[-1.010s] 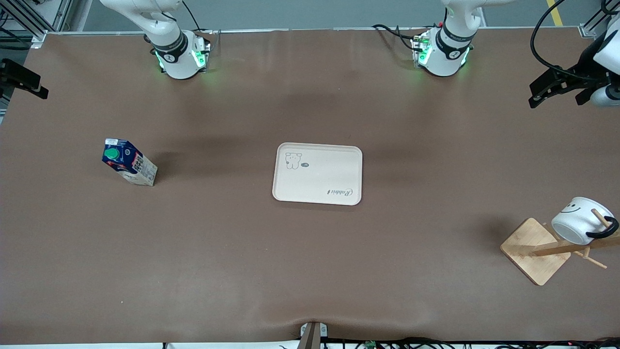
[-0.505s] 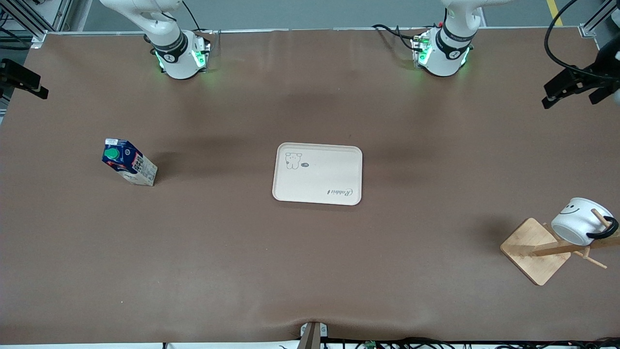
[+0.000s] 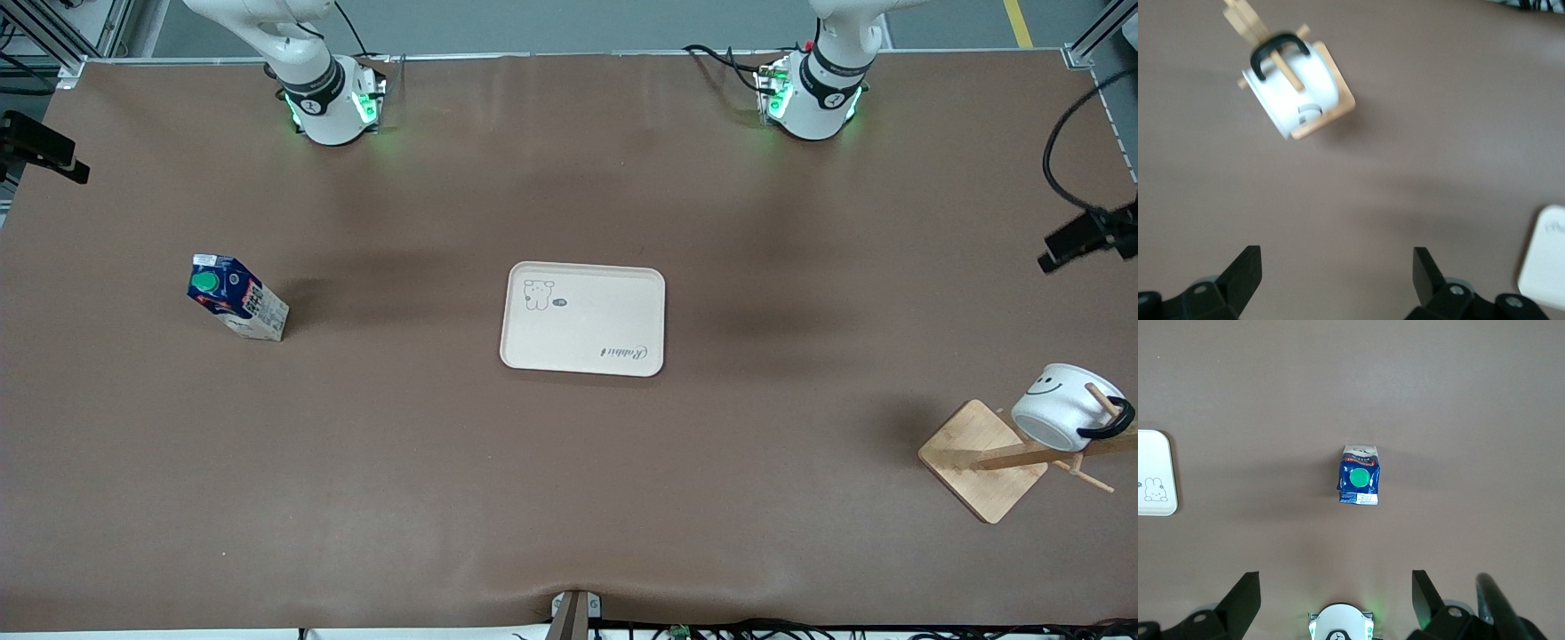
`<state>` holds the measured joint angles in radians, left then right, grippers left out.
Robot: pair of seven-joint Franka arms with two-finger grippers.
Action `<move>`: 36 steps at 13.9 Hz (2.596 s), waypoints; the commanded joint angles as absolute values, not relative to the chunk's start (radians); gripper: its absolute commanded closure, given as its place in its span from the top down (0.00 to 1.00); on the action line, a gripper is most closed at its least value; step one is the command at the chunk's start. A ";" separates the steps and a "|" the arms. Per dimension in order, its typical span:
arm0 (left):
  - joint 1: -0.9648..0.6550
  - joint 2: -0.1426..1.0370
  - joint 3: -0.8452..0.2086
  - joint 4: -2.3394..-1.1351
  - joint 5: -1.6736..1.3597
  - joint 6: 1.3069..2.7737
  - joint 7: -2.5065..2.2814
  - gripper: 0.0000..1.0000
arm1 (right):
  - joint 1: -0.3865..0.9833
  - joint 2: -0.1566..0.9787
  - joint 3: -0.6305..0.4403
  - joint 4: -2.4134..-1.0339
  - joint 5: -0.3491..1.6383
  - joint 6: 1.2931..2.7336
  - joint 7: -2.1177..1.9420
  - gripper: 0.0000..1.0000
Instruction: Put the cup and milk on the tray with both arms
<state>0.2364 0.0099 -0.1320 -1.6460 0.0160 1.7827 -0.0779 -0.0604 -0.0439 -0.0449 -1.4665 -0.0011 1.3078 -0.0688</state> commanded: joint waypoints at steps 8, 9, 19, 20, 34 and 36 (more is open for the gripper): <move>0.345 -0.009 -0.138 -1.913 0.006 2.265 -0.063 1.00 | -0.077 -0.049 -0.037 -1.474 -0.006 1.310 -0.060 1.00; 0.351 -0.009 -0.138 -1.931 0.005 2.304 -0.063 1.00 | -0.081 -0.048 -0.035 -1.474 -0.006 1.310 -0.060 1.00; 0.419 0.098 -0.140 -1.954 -0.296 2.485 0.233 0.92 | -0.077 -0.041 -0.028 -1.456 0.006 1.307 -0.063 1.00; 0.417 0.109 -0.140 -1.954 -0.317 2.490 0.241 0.90 | -0.077 -0.041 -0.029 -1.451 0.005 1.305 -0.063 1.00; 0.402 0.202 -0.184 -1.951 -0.316 2.611 0.290 0.43 | -0.091 -0.037 -0.034 -1.454 0.005 1.307 -0.071 1.00; 0.402 0.202 -0.186 -1.953 -0.314 2.611 0.310 0.33 | -0.087 -0.037 -0.034 -1.454 0.003 1.307 -0.072 1.00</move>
